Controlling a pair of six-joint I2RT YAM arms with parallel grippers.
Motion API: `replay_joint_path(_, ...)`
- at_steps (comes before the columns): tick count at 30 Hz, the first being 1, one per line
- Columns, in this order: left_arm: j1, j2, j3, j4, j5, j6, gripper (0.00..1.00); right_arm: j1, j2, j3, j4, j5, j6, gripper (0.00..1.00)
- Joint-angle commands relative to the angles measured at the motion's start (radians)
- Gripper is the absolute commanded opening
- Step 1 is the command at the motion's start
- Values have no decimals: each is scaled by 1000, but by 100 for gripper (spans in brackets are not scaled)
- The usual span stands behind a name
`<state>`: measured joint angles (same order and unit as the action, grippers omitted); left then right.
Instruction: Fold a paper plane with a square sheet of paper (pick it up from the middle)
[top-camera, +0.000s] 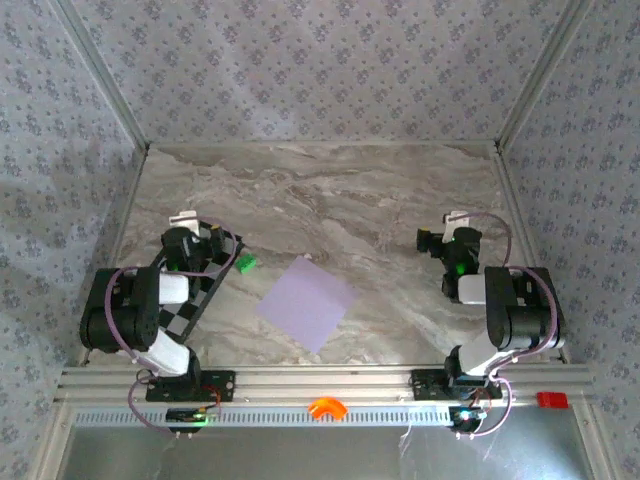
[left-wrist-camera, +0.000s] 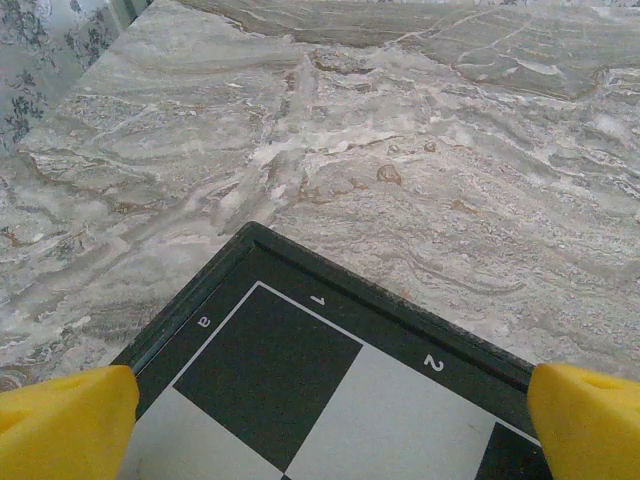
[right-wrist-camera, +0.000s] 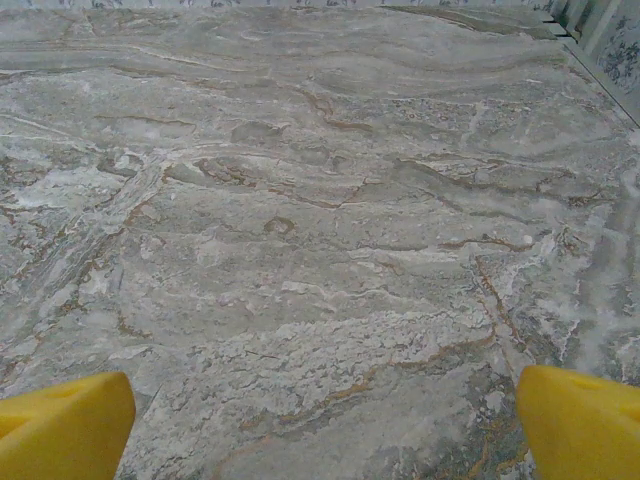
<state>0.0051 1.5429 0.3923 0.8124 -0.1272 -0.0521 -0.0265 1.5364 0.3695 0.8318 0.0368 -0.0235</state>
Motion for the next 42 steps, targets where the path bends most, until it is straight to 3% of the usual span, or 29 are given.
replay_joint_path(1, -5, -6, 19, 10, 7, 15, 100, -4, -1, 15, 20, -10, -1, 100)
replay_joint_path(42, -4, -6, 18, 9, 9, 15, 100, -6, 1, 16, 21, -5, -3, 100)
